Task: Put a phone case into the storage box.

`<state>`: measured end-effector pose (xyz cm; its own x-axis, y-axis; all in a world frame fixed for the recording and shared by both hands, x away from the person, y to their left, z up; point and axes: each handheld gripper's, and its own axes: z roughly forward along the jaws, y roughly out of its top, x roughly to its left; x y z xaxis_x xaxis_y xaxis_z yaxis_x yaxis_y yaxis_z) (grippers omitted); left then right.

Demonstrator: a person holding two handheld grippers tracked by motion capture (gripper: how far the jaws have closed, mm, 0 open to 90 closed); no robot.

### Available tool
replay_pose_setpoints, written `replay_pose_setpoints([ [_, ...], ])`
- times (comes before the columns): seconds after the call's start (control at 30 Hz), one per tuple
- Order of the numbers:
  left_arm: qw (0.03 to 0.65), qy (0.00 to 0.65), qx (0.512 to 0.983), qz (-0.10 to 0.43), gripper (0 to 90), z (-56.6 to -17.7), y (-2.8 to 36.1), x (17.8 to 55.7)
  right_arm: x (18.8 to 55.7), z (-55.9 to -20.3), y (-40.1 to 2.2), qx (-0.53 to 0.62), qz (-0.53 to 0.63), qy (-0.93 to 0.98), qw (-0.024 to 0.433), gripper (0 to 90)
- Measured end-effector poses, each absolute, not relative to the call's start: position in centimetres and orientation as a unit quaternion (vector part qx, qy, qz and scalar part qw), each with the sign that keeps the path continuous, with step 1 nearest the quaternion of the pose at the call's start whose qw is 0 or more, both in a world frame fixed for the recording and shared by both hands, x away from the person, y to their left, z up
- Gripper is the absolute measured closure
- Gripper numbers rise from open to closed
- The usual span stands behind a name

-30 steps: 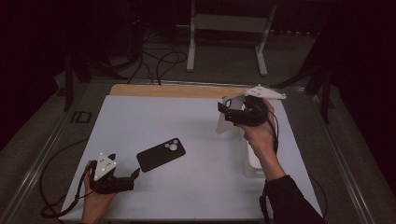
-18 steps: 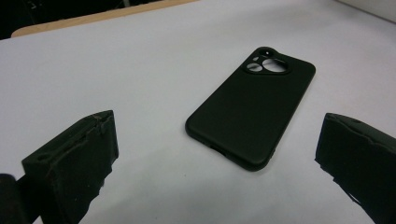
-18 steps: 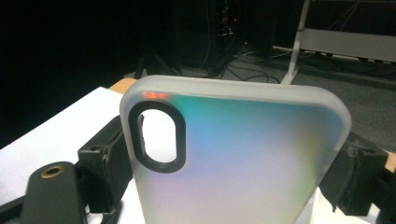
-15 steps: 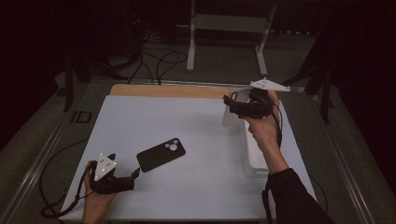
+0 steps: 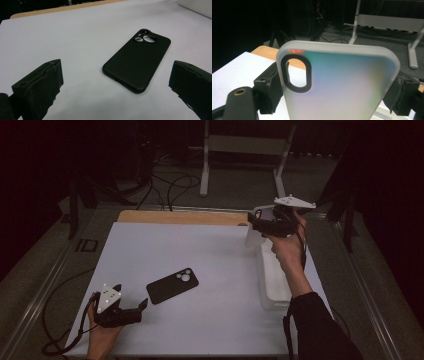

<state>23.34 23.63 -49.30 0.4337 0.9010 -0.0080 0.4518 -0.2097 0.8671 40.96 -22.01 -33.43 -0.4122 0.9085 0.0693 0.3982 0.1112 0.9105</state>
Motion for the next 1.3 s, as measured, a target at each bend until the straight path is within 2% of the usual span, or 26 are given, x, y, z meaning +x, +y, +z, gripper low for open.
replay_pose_setpoints([
  [0.8,0.425,0.461,0.733,0.263,0.0,-49.3,23.6,23.3,44.4,-35.0,-26.0,0.532,0.428,0.67,0.293,17.2],
  [0.97,0.426,0.461,0.733,0.263,0.0,-49.3,23.6,23.3,45.0,-35.7,-26.2,0.537,0.404,0.672,0.311,17.2],
  [1.3,0.427,0.461,0.732,0.262,0.0,-49.3,23.6,23.3,46.2,-38.1,-27.2,0.572,0.39,0.658,0.297,17.1],
])
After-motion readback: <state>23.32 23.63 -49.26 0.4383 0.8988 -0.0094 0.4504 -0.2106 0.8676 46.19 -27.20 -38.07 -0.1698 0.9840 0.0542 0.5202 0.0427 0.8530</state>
